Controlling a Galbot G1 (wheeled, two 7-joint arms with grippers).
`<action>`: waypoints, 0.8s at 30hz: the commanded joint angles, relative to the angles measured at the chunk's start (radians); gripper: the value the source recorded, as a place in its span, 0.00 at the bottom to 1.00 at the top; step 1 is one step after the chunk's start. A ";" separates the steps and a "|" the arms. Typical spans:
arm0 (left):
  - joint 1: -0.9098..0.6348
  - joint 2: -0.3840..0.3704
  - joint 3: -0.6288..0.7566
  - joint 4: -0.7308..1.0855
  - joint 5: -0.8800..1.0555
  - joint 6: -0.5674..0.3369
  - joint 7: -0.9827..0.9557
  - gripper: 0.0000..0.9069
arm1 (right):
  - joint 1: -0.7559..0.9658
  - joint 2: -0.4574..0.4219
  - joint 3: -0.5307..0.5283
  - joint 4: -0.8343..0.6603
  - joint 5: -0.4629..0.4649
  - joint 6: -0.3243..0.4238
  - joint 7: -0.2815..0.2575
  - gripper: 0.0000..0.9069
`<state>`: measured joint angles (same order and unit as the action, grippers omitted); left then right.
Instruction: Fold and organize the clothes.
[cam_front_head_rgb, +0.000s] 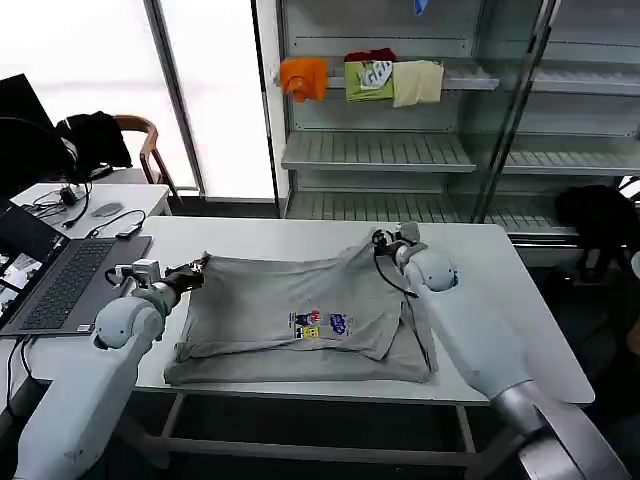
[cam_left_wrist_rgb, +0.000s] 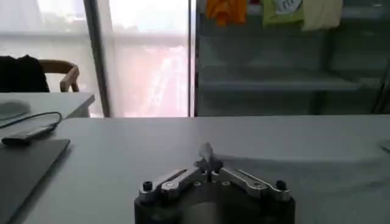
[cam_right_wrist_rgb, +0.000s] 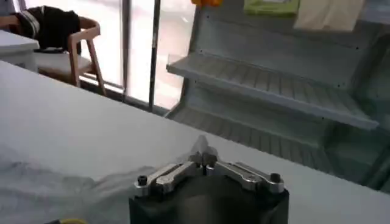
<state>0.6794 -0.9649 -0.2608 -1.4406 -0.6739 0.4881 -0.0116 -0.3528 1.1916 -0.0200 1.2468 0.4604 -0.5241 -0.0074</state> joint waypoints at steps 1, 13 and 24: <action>0.186 0.073 -0.072 -0.228 -0.010 -0.012 -0.044 0.01 | -0.190 -0.160 0.029 0.371 0.094 -0.021 0.050 0.00; 0.404 0.080 -0.154 -0.456 0.020 0.069 -0.144 0.02 | -0.456 -0.272 0.114 0.620 0.097 -0.017 0.069 0.00; 0.482 0.058 -0.192 -0.483 0.066 0.065 -0.159 0.02 | -0.570 -0.311 0.165 0.720 0.098 -0.017 0.073 0.00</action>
<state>1.0449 -0.9052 -0.4178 -1.8300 -0.6412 0.5365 -0.1476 -0.8000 0.9248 0.1146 1.8427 0.5479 -0.5397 0.0597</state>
